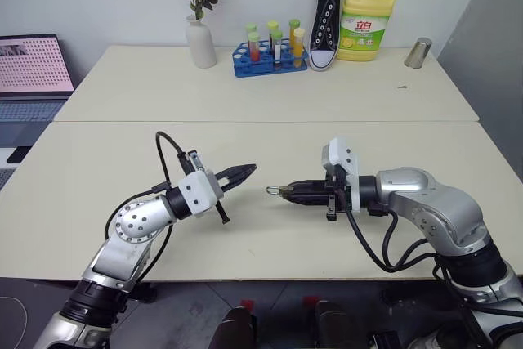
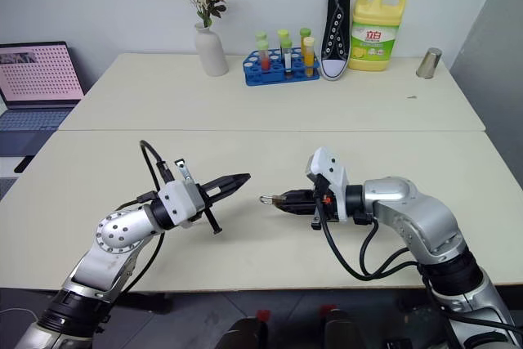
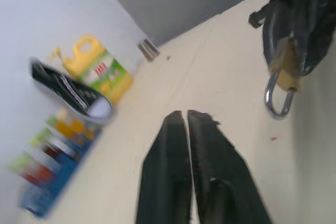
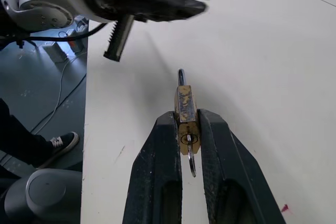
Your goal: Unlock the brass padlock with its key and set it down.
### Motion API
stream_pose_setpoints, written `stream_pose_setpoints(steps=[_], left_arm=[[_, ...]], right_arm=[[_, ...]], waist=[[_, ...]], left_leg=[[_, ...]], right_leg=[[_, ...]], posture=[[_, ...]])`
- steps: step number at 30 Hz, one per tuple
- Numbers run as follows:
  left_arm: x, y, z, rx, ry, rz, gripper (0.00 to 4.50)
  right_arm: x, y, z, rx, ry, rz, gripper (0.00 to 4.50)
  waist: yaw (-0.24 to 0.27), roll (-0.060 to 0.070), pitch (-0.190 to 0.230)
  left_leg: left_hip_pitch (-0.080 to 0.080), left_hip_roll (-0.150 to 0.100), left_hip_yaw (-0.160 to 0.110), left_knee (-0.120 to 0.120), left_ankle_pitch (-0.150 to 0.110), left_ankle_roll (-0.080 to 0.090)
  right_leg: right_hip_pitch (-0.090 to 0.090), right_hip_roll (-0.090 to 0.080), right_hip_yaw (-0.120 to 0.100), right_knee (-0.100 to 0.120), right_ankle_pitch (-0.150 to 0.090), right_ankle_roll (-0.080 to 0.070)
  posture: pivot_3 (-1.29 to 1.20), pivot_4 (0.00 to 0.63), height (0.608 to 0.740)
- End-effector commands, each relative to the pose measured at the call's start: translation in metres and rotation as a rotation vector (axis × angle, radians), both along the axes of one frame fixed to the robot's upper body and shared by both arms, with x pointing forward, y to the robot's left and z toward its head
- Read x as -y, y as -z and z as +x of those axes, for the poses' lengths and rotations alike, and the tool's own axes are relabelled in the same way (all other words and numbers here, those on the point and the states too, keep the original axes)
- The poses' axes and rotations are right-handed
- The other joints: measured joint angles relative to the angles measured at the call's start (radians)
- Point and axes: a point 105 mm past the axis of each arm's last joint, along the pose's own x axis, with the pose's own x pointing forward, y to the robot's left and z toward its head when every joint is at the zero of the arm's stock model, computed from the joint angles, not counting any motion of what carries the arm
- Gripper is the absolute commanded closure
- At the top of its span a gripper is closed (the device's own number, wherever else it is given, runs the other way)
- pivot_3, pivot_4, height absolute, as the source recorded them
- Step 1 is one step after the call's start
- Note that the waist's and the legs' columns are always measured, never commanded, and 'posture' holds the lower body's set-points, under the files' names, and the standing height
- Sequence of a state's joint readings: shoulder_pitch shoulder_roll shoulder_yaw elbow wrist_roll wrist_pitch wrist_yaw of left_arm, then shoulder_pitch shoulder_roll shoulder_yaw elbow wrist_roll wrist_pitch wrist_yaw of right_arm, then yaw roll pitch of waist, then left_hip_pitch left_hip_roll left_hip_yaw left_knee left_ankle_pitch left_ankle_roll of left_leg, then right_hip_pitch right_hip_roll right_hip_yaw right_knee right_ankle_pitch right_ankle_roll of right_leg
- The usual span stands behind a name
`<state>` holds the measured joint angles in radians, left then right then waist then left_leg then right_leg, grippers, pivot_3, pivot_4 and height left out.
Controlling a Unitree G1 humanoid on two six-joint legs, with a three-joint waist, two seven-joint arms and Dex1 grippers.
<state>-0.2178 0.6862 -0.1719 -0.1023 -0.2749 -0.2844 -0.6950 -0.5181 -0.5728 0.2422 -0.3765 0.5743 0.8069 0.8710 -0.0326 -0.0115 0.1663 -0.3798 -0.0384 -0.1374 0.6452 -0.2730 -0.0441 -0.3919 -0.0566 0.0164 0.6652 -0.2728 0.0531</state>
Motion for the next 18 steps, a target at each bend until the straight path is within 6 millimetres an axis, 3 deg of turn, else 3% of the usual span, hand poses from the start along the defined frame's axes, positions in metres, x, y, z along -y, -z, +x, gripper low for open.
stream_pose_setpoints(steps=[1, 9, 18], left_arm=[[0.020, -0.009, -0.004, -0.145, 0.088, -0.092, 4.50], [0.032, -0.007, -0.011, -0.339, 0.154, -0.162, 4.50], [0.021, 0.005, -0.024, -0.442, 0.169, -0.101, 4.50]], right_arm=[[-0.006, -0.013, -0.009, 0.052, -0.052, 0.046, 4.36], [-0.006, -0.012, -0.010, 0.056, -0.053, 0.043, 4.36], [-0.004, -0.010, -0.006, 0.060, -0.039, 0.026, 4.36]], waist=[[0.000, 0.000, 0.000], [0.000, 0.000, 0.000], [0.001, 0.000, 0.000]], left_leg=[[0.000, 0.000, 0.000, 0.000, 0.000, 0.000], [0.000, 0.000, 0.000, 0.000, 0.000, 0.000], [0.000, 0.000, 0.000, 0.000, 0.000, 0.000]], right_leg=[[0.000, 0.000, 0.000, 0.000, 0.000, 0.000], [0.000, 0.000, 0.000, 0.000, 0.000, 0.000], [0.000, 0.000, 0.000, -0.001, 0.000, 0.000]], posture=[[0.00, 0.150, 0.740], [0.00, 0.150, 0.740], [0.00, 0.150, 0.740]])
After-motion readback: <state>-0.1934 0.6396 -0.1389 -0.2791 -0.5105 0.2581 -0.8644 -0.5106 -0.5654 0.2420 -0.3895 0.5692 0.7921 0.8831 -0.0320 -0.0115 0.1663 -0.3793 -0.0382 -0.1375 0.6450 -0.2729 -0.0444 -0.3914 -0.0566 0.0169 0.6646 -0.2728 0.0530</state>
